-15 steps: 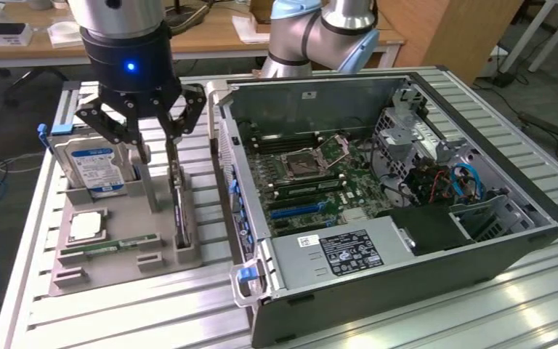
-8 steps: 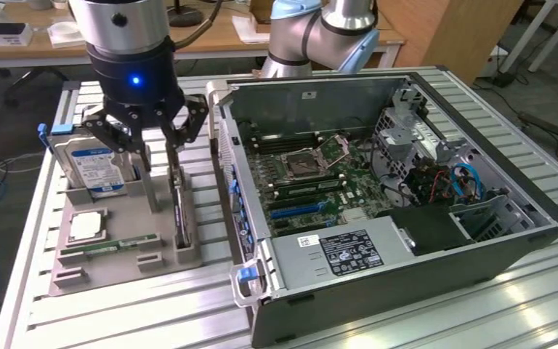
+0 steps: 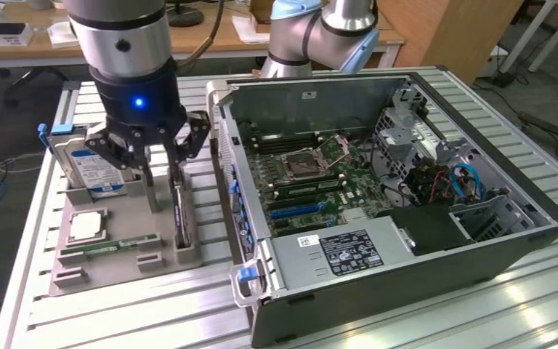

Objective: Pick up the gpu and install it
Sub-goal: 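Pick up the gpu and move the gpu toward the slot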

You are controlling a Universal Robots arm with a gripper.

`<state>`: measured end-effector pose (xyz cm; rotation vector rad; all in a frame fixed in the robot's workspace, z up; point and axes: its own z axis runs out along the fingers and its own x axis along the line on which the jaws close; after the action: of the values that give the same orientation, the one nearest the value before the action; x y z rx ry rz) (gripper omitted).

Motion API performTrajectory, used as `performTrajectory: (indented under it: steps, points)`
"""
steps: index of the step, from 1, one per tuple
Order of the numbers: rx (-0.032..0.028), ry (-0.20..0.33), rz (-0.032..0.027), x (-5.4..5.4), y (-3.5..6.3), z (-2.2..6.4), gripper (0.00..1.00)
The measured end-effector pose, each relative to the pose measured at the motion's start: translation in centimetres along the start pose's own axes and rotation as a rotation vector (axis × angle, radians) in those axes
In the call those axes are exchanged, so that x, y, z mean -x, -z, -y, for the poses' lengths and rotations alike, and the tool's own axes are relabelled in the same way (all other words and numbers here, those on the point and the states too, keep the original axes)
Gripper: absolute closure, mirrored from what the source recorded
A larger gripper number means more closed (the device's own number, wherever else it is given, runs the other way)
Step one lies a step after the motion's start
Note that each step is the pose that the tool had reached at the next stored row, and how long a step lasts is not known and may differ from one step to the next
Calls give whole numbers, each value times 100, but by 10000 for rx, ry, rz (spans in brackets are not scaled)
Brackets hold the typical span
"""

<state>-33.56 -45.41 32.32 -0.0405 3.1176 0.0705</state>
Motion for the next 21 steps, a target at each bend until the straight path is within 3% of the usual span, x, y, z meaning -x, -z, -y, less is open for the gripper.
performTrajectory:
  steps: [8, 21]
  points:
    - [7, 2, 1, -1, -55, 36, 59]
    - [5, 3, 1, 16, -263, 49, 59]
